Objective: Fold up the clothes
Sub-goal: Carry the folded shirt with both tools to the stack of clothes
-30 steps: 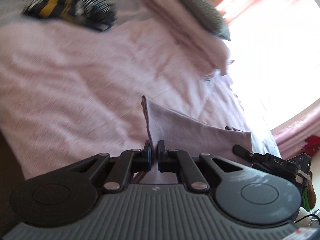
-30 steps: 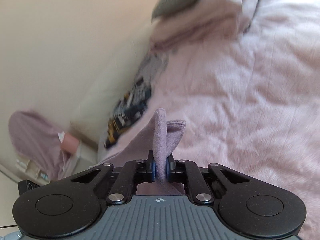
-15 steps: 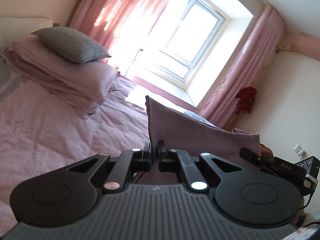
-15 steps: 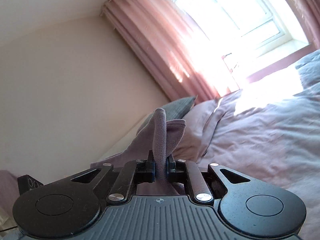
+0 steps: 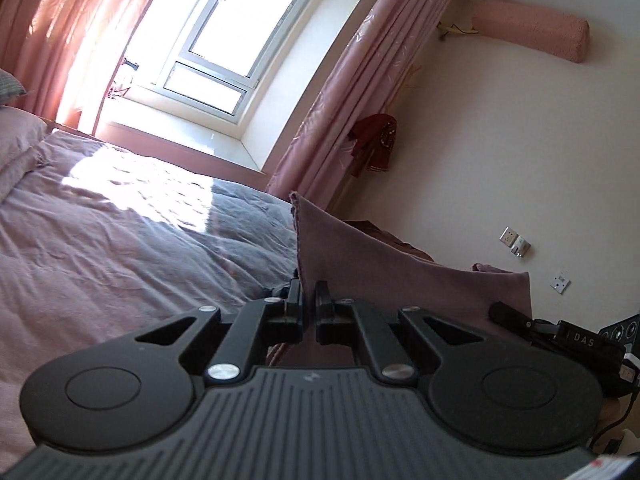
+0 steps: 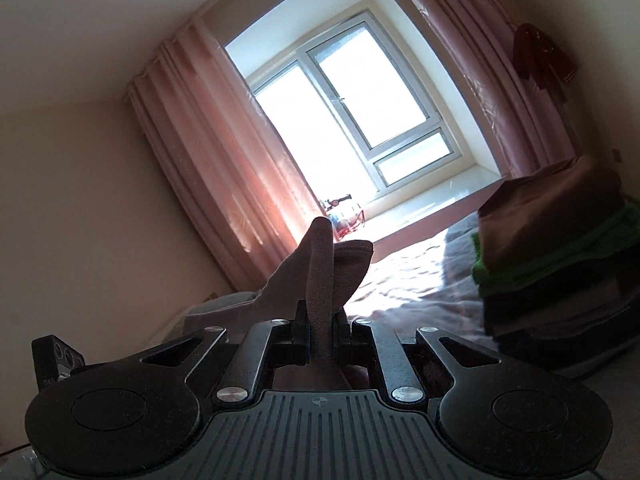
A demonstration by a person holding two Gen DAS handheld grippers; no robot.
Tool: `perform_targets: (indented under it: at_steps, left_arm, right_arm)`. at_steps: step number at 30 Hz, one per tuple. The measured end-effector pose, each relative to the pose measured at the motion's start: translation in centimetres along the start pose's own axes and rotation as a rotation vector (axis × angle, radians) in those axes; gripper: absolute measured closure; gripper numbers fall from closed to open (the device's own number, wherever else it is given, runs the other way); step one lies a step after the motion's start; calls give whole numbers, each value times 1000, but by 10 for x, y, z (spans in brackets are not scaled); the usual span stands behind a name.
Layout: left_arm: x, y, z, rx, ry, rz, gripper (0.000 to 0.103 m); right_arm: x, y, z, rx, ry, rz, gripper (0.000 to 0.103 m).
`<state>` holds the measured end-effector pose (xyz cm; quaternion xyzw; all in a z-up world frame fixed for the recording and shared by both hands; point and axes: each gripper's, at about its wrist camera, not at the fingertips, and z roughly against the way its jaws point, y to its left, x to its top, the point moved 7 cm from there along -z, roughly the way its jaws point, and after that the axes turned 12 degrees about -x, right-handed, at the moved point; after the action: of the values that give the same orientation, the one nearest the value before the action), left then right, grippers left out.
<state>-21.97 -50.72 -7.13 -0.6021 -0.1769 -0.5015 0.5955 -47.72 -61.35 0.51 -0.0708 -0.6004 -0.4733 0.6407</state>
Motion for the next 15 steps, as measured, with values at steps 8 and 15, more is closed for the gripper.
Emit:
perform_targets:
  at_steps: [8, 15]
  left_arm:
    - [19, -68, -170, -51, -23, -39, 101]
    - [46, -94, -288, -32, 7, -89, 101]
  right_arm:
    - [122, -130, -28, -50, -31, 28, 97]
    - [187, -216, -79, -62, -15, -19, 97]
